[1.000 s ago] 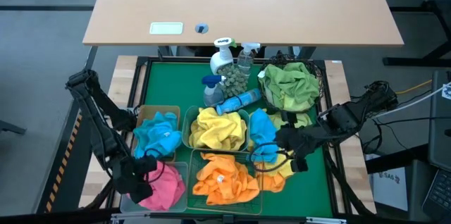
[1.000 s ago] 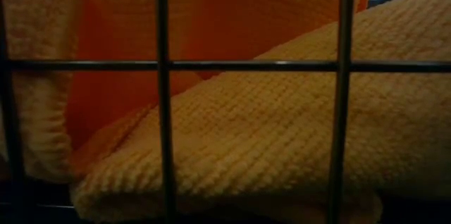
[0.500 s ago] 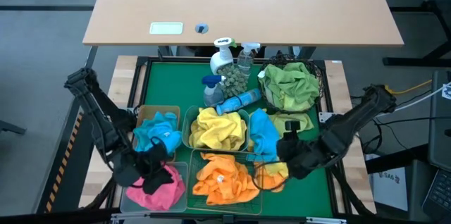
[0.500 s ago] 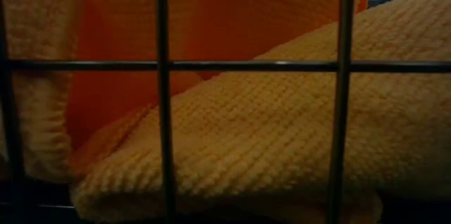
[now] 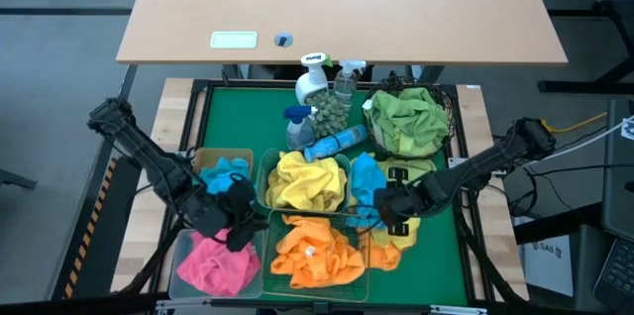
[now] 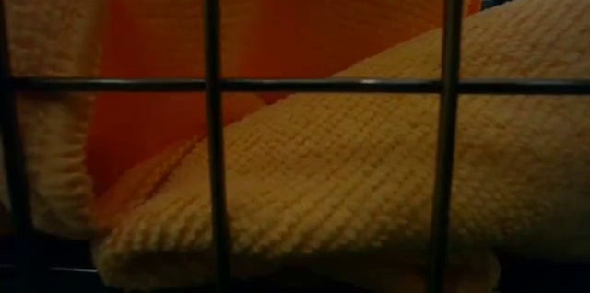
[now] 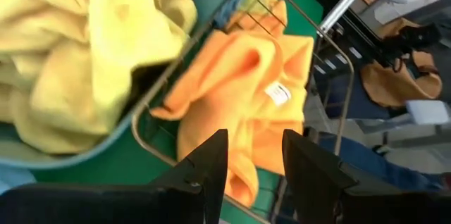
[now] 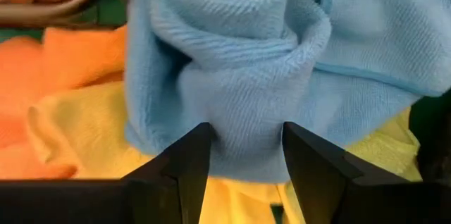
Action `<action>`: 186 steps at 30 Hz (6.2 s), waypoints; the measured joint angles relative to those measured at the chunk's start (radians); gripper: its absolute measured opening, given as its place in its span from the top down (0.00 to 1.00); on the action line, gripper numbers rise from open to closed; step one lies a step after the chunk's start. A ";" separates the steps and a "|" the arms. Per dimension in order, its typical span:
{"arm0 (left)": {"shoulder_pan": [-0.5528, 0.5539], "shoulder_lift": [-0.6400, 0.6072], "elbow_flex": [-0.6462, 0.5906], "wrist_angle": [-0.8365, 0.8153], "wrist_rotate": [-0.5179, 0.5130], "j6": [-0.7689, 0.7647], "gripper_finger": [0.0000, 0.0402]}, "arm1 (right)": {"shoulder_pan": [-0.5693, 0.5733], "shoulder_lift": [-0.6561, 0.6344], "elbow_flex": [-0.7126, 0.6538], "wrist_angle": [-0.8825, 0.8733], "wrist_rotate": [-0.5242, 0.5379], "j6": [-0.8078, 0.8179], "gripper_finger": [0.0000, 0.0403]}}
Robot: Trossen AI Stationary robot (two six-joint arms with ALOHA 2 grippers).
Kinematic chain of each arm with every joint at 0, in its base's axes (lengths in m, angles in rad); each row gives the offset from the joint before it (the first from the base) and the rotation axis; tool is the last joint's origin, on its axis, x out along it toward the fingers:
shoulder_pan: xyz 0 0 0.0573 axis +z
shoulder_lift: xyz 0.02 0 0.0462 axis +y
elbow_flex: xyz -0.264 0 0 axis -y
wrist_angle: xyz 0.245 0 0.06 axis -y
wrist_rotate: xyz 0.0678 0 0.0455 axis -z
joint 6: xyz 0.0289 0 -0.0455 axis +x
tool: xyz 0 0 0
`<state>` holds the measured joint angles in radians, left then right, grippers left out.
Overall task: Sort microfiber towel by color & place in baskets
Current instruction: Put the blue microfiber towel into the orange bin
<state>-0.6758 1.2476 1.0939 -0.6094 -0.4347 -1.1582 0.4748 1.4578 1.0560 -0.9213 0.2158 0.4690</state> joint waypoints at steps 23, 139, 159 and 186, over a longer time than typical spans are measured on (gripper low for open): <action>0.176 0.051 0.000 0.098 -0.169 0.207 0.68 | -0.017 -0.003 0.110 -0.107 -0.046 -0.102 0.97; 0.290 0.246 -0.115 -0.956 0.120 -0.314 0.98 | -0.017 -0.001 0.709 -0.120 0.079 -0.340 0.51; 0.314 0.282 -0.190 -0.962 0.190 -0.284 0.73 | -0.017 -0.001 0.709 -0.155 0.079 -0.340 0.51; 0.326 0.180 0.020 -0.962 0.189 -0.060 0.65 | -0.017 -0.001 0.709 -0.209 0.079 -0.339 0.51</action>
<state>-0.3496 1.4272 1.1137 -1.5711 -0.2453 -1.2182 0.4576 1.4567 1.7653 -1.1307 0.2943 0.1295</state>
